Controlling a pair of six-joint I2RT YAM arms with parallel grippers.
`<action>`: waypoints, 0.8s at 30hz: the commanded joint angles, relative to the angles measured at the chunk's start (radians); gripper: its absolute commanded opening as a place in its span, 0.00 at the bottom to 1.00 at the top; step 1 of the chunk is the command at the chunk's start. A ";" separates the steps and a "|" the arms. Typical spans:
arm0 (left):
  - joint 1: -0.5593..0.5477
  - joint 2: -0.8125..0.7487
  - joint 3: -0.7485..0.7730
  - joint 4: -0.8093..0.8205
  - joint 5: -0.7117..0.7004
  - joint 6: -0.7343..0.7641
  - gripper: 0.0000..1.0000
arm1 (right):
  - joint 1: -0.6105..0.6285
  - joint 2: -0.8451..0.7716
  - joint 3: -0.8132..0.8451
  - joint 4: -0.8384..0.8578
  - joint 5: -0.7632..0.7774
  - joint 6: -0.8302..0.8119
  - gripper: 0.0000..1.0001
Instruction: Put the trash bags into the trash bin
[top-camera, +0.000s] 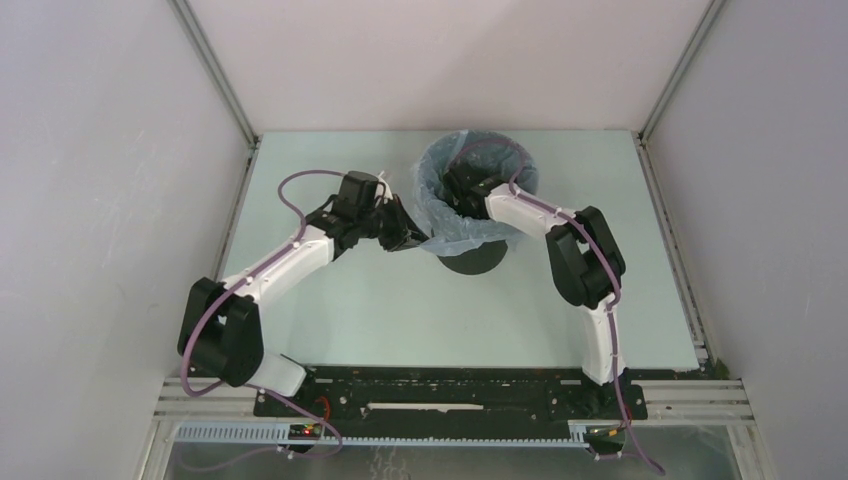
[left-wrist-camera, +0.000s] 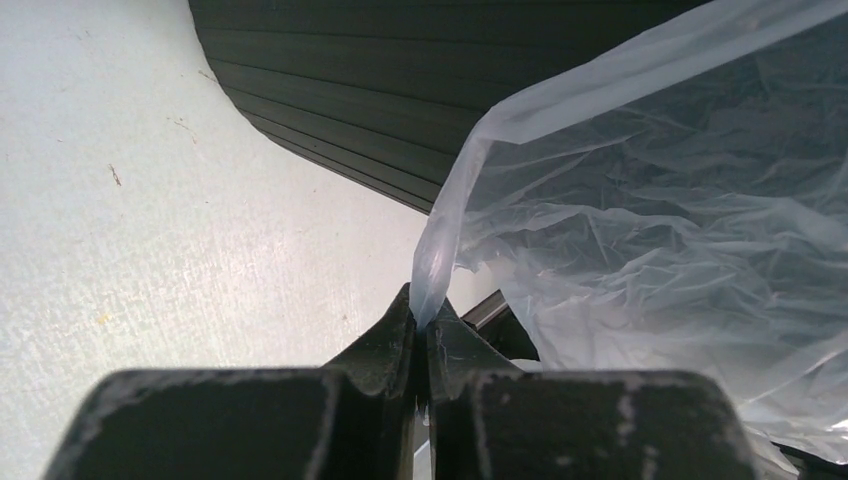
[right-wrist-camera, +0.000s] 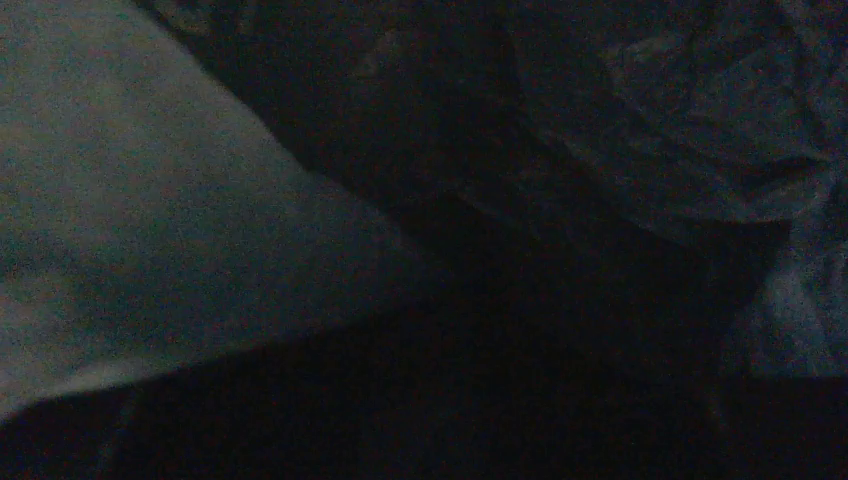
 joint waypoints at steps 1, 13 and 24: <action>-0.004 0.001 0.039 -0.004 0.005 0.016 0.09 | -0.004 -0.060 0.065 -0.014 0.009 -0.011 0.54; -0.002 -0.021 0.004 -0.008 -0.022 0.034 0.08 | -0.018 -0.275 0.215 -0.226 -0.026 0.025 0.74; -0.002 -0.084 -0.003 -0.069 -0.082 0.085 0.27 | -0.068 -0.519 0.368 -0.375 -0.151 0.021 0.83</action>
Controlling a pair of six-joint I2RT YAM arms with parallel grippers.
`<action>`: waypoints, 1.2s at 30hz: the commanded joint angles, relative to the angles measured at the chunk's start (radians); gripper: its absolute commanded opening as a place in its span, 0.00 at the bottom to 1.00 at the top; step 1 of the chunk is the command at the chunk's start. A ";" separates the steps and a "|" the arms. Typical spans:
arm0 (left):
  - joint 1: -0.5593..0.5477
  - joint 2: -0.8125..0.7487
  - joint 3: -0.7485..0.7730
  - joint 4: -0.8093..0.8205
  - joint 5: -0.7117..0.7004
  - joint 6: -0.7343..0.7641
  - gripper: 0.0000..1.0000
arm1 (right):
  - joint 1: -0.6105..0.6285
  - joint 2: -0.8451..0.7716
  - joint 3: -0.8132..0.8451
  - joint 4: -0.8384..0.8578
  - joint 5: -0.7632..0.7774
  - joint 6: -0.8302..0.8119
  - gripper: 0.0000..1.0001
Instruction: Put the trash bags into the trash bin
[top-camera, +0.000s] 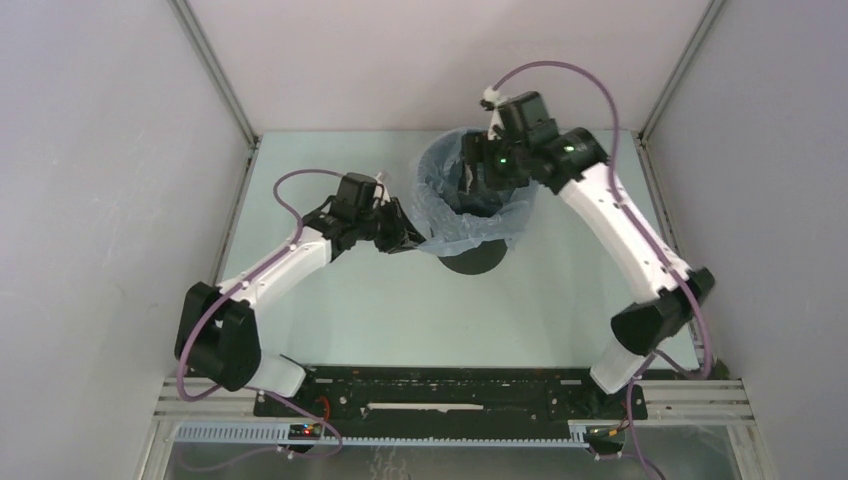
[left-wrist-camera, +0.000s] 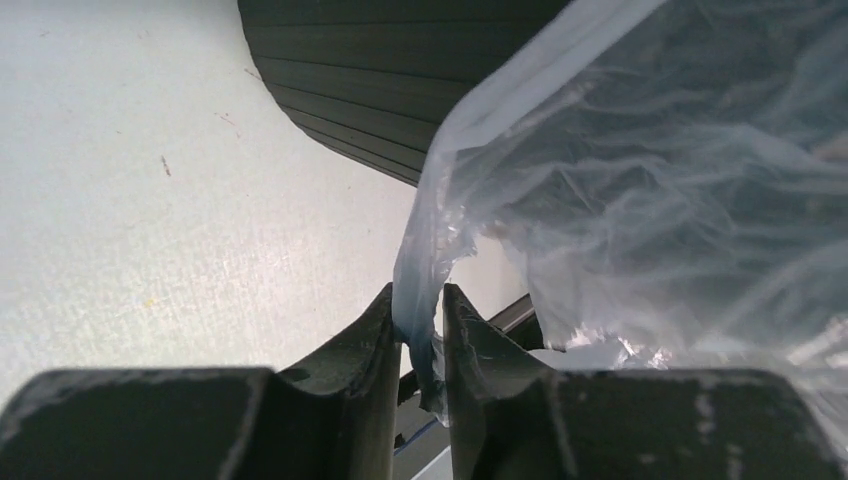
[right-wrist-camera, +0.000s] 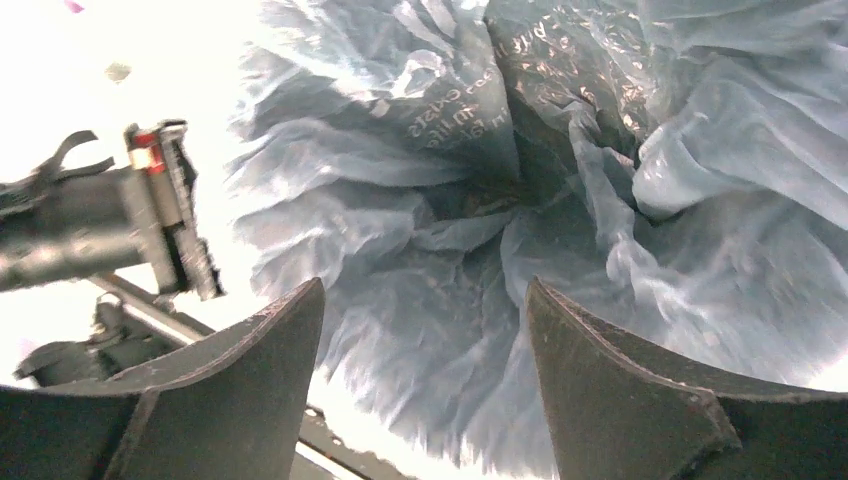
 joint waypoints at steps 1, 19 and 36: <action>-0.002 -0.082 -0.004 -0.028 -0.043 0.051 0.30 | -0.066 -0.176 0.036 -0.076 -0.104 0.018 0.83; 0.050 -0.554 0.079 -0.318 -0.226 0.151 0.88 | -0.790 -0.527 -0.636 0.197 -0.579 0.263 0.88; 0.074 -0.695 0.358 -0.483 -0.278 0.139 0.95 | -0.726 0.045 -0.863 0.864 -0.890 0.701 0.87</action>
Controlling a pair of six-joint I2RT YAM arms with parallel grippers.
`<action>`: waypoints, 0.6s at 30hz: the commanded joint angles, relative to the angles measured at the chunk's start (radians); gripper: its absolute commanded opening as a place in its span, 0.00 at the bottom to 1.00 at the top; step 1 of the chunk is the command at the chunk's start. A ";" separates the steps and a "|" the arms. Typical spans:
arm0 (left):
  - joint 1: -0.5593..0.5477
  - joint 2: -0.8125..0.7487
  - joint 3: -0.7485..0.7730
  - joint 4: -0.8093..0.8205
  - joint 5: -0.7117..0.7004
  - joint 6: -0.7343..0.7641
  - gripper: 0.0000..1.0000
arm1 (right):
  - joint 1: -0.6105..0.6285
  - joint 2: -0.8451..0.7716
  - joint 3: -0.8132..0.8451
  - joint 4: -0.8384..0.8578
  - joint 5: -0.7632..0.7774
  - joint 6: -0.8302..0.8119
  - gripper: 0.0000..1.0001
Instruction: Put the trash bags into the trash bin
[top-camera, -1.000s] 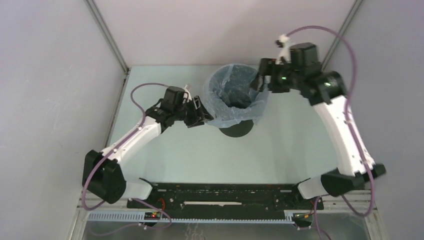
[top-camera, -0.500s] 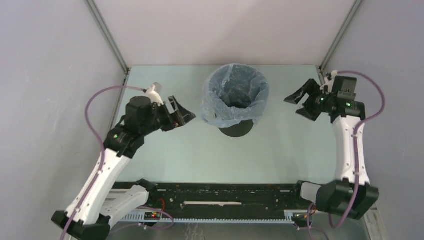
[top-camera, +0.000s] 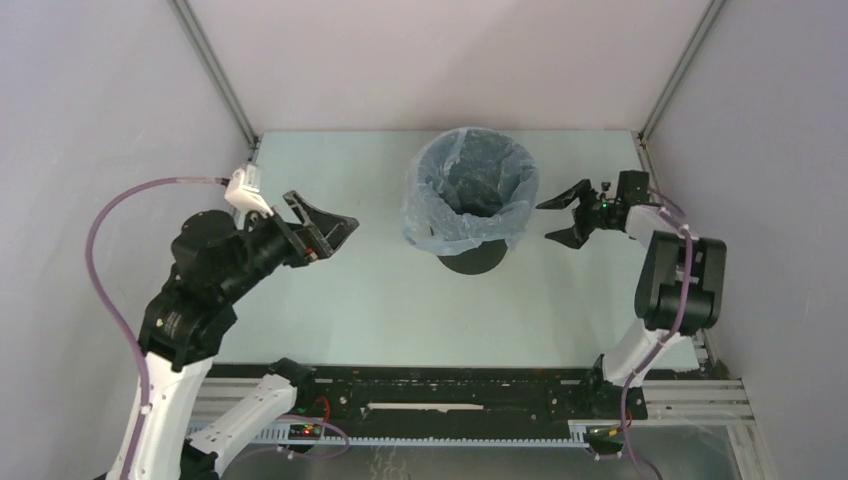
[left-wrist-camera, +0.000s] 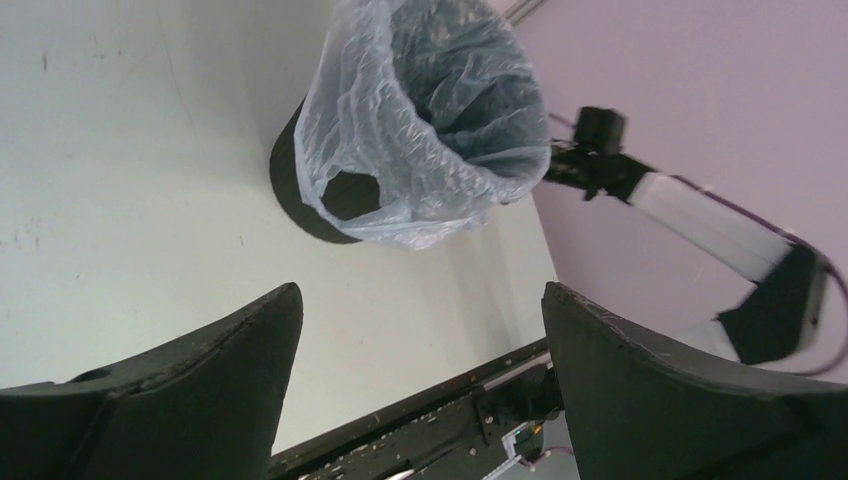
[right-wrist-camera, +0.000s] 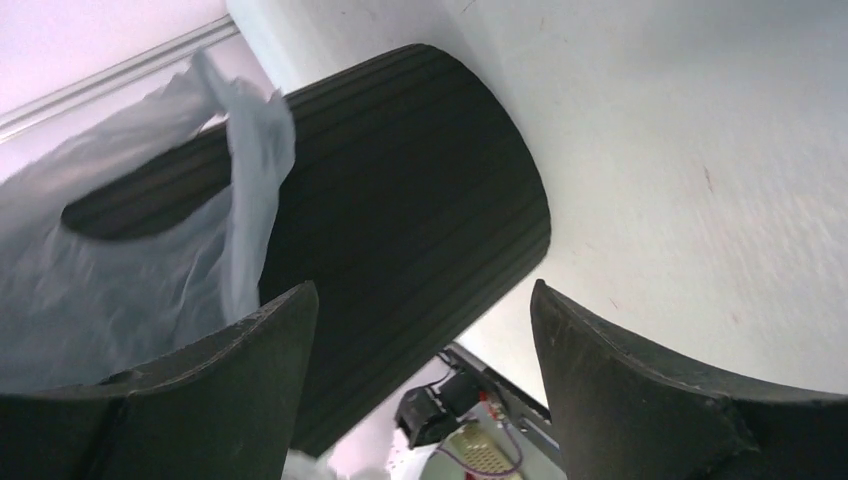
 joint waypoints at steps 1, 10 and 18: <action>0.008 0.000 0.137 -0.029 -0.017 -0.016 0.95 | 0.073 0.098 0.011 0.251 -0.087 0.232 0.87; 0.008 0.000 0.252 -0.051 -0.029 -0.066 0.95 | 0.226 0.178 0.018 0.462 0.032 0.490 0.88; 0.008 -0.018 0.263 -0.054 -0.032 -0.108 0.95 | 0.420 0.257 0.032 0.588 0.099 0.650 0.87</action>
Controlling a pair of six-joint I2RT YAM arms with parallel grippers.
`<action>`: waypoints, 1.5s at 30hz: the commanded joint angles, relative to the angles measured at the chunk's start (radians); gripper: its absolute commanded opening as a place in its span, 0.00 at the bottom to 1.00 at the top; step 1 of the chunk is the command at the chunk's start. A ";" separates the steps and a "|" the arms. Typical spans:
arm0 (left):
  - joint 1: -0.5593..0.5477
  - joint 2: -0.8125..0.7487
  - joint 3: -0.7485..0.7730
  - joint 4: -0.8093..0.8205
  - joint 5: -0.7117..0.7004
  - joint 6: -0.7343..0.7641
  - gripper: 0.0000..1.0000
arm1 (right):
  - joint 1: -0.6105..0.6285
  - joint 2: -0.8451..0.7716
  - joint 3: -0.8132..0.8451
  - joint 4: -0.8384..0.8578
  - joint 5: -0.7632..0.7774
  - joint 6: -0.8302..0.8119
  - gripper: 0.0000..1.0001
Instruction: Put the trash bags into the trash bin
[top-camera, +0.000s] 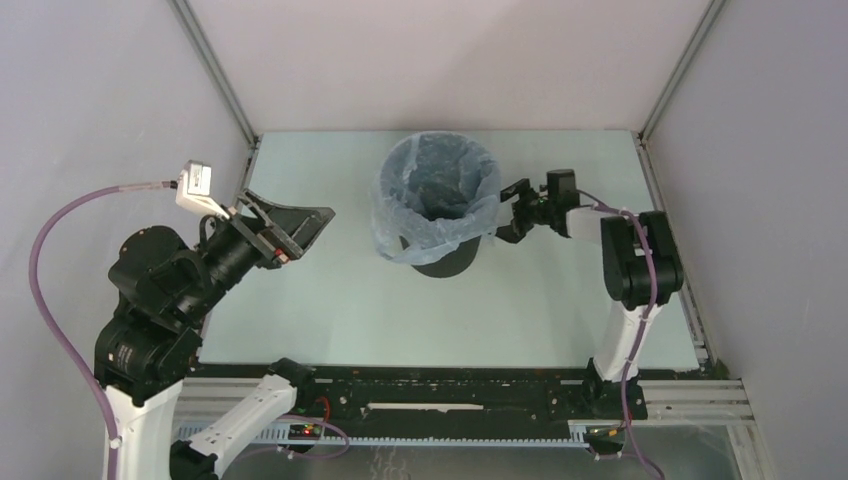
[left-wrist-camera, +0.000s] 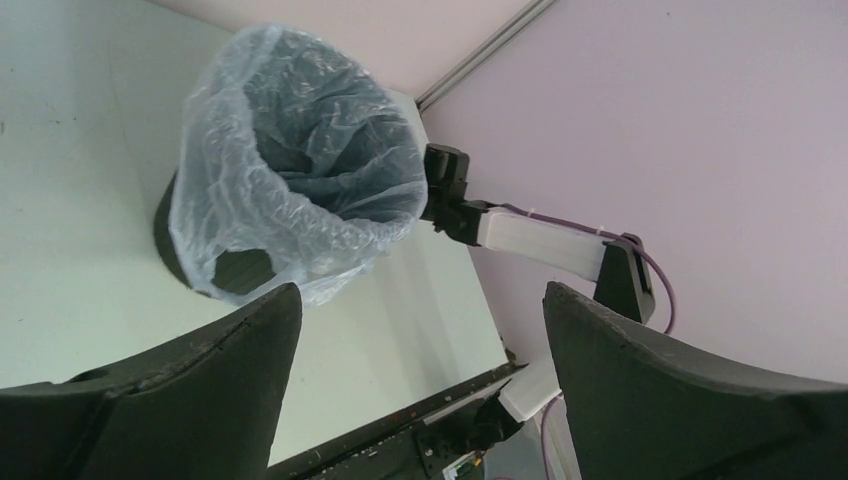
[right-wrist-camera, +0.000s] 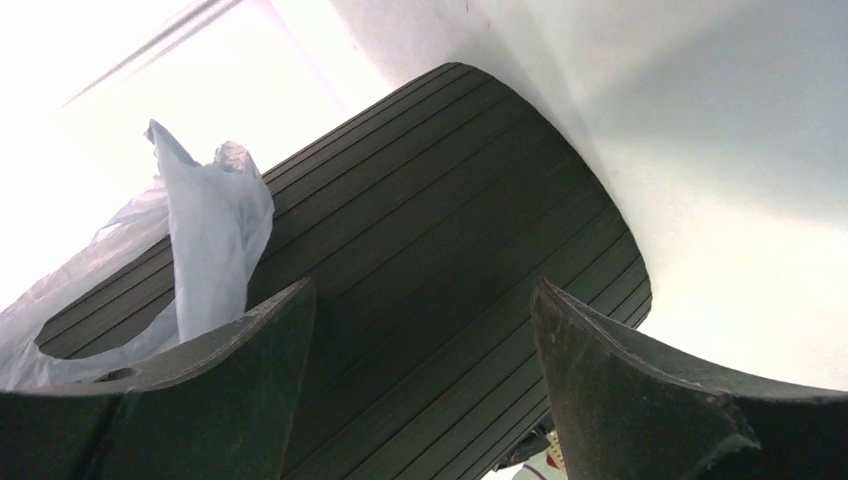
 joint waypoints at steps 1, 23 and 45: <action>0.008 -0.007 0.035 0.005 -0.011 -0.031 0.95 | 0.118 0.034 0.034 0.136 0.045 0.142 0.86; 0.008 -0.019 0.113 0.107 0.010 -0.047 0.97 | 0.342 -0.076 0.420 -0.500 0.190 -0.334 0.94; 0.008 0.061 0.466 0.194 -0.405 0.396 1.00 | 0.263 -0.948 0.961 -1.120 0.630 -0.916 0.99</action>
